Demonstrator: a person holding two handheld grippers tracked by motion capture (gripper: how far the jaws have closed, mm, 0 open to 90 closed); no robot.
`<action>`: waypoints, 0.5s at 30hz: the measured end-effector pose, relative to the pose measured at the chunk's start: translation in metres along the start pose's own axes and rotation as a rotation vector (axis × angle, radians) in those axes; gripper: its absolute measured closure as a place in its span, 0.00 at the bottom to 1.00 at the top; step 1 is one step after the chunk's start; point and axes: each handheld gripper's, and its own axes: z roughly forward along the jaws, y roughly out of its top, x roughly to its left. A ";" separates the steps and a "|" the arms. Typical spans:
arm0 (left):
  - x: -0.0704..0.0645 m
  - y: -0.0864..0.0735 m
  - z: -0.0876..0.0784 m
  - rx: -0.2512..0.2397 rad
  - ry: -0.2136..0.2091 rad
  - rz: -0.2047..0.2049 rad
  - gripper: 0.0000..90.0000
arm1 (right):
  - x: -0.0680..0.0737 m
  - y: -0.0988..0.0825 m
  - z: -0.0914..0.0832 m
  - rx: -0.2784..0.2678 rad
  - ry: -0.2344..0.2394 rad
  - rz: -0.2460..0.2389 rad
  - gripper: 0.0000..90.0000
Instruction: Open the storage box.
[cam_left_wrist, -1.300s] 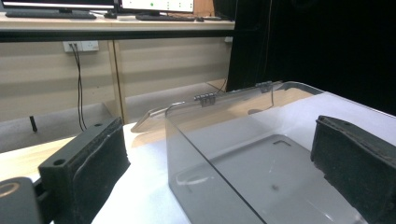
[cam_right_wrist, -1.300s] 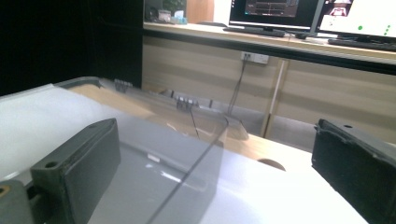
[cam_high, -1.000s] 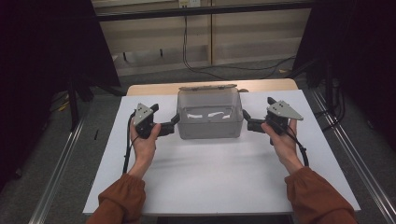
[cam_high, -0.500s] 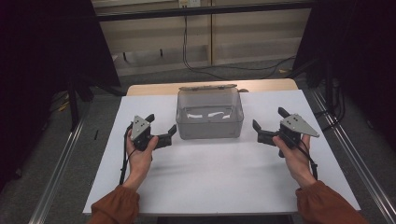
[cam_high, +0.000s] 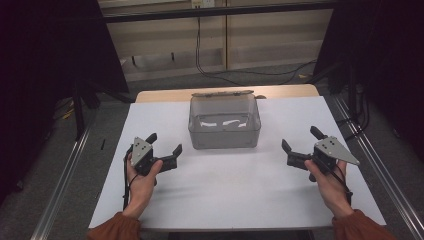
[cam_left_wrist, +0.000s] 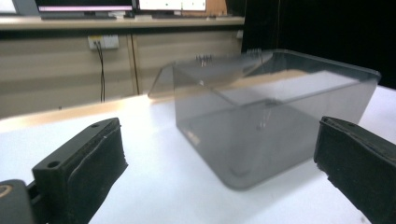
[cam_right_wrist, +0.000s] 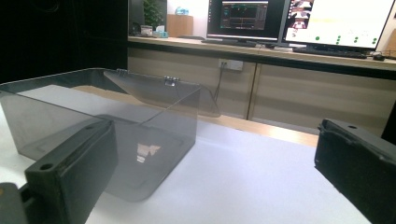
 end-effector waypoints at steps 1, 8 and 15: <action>0.000 -0.001 -0.003 0.012 -0.006 0.001 0.02 | 0.000 -0.001 -0.003 0.000 -0.002 -0.002 0.00; -0.003 -0.009 -0.018 0.010 0.006 -0.030 0.02 | -0.004 -0.013 -0.020 0.037 -0.026 0.016 0.00; -0.003 -0.018 -0.041 -0.013 0.035 -0.060 0.02 | -0.006 -0.026 -0.035 0.071 -0.044 0.012 0.00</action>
